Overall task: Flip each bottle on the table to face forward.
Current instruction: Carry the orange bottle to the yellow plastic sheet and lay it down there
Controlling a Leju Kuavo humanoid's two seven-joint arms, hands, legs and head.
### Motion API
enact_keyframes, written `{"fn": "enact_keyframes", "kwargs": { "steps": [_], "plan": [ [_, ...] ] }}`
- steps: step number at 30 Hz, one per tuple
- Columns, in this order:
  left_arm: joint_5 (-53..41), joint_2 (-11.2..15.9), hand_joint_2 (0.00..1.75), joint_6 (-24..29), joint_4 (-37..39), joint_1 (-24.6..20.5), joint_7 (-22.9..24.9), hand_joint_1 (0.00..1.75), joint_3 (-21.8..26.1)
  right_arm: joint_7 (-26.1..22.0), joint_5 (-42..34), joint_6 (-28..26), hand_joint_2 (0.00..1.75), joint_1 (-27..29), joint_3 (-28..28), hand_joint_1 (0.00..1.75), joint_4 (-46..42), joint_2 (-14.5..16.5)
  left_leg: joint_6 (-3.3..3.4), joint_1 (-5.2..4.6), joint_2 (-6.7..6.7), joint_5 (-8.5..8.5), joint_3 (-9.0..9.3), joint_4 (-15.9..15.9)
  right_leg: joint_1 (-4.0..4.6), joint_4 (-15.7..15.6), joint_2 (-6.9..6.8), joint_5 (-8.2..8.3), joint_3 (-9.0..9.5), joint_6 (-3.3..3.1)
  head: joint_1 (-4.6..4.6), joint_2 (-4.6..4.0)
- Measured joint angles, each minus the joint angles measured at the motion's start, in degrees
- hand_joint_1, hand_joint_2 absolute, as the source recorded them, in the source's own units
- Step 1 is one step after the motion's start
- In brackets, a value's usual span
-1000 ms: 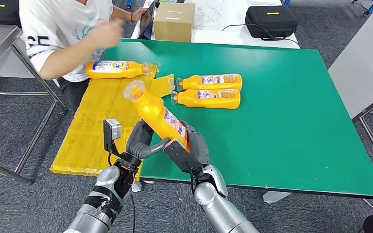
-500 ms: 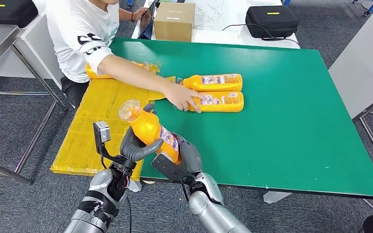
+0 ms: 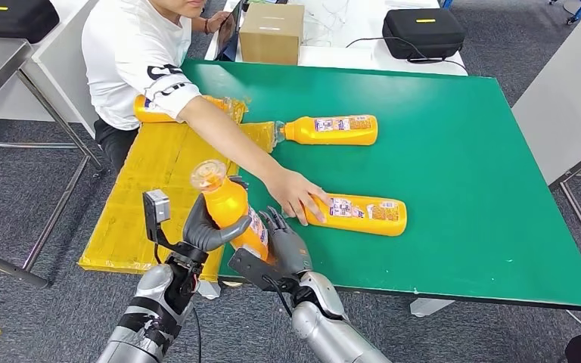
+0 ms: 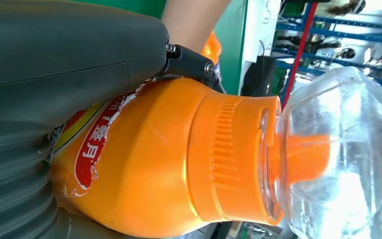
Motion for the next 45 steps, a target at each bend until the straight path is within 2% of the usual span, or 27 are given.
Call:
{"fn": "enact_keyframes", "kwargs": {
  "steps": [7, 13, 15, 19, 24, 30, 36, 40, 45],
  "plan": [
    [-0.8, 0.4, 1.75, 4.0, -2.2, -0.1, -0.7, 1.75, 2.4, -3.1, -5.7, -1.8, 1.75, 1.3, -3.5, 0.00, -5.0, -0.6, 0.00, 0.00, 0.00, 0.01, 0.00, 0.0, 0.00, 0.0, 0.00, 0.00, 0.00, 0.00, -0.01, 0.00],
    [-1.7, 1.1, 1.75, 5.5, -3.6, -0.1, -1.3, 1.75, 3.6, -3.5, -6.7, -2.4, 1.75, 1.7, -5.7, 0.00, -8.1, -1.2, 0.00, 0.00, 0.00, 0.01, 0.01, 0.0, 0.00, 0.0, 0.00, 0.01, 0.00, 0.00, 0.00, 0.00],
    [-4.5, 1.4, 1.75, 8.2, -3.9, -0.1, -2.6, 1.75, 3.7, -4.3, -7.7, -2.7, 1.75, 1.9, -6.2, 0.00, -9.0, -1.3, 0.00, 0.00, 0.00, 0.01, 0.00, 0.0, 0.00, 0.0, 0.00, 0.01, 0.00, 0.00, -0.01, 0.00],
    [-20.2, 3.4, 1.75, 20.4, -4.7, -1.7, -6.1, 1.75, 3.7, -6.1, -10.8, -2.9, 1.75, 2.5, -8.0, 0.00, -11.9, -1.7, 0.00, 0.01, 0.00, 0.02, 0.01, 0.0, 0.01, 0.0, 0.00, 0.01, -0.01, 0.00, -0.01, 0.00],
    [-43.8, 6.4, 1.75, 35.3, -3.2, -6.1, -5.5, 1.75, 3.7, -7.8, -14.5, -2.2, 1.75, 3.3, -10.4, 0.00, -16.5, -2.0, 0.01, 0.02, 0.00, 0.04, 0.01, 0.0, 0.01, 0.0, 0.00, 0.02, -0.01, 0.00, -0.01, 0.00],
    [-62.4, 10.4, 1.75, 42.9, 6.9, -12.4, -4.2, 1.75, 1.3, -9.3, -18.0, -0.6, 1.75, 3.8, -12.1, 0.00, -20.1, -2.0, 0.01, 0.01, 0.01, 0.06, 0.02, 0.0, 0.00, 0.0, 0.01, 0.02, 0.00, 0.00, -0.01, 0.00],
    [-75.5, 14.1, 1.75, 43.8, 20.5, -15.6, -1.7, 1.75, -4.8, -11.3, -21.2, 0.8, 1.75, 4.2, -12.5, 0.00, -22.0, -2.4, 0.01, 0.00, 0.02, 0.05, 0.01, 0.0, 0.00, 0.0, 0.02, 0.02, -0.03, 0.00, -0.01, 0.00],
    [-77.8, 15.8, 1.75, 43.2, 26.4, -16.0, -0.5, 1.75, -8.1, -11.9, -22.0, 0.8, 1.75, 4.3, -12.7, 0.00, -23.0, -2.6, 0.01, 0.01, 0.03, 0.04, 0.01, 0.0, 0.00, 0.0, 0.02, 0.01, -0.07, -0.01, -0.01, 0.00],
    [-78.6, 16.9, 1.75, 42.6, 29.9, -17.2, 0.2, 1.75, -10.0, -12.0, -22.2, 1.0, 1.75, 4.4, -12.7, 0.00, -23.5, -2.6, 0.01, 0.01, 0.00, 0.04, 0.01, 0.0, 0.01, 0.0, 0.01, 0.01, -0.02, -0.01, 0.00, 0.00]
  ]
}}
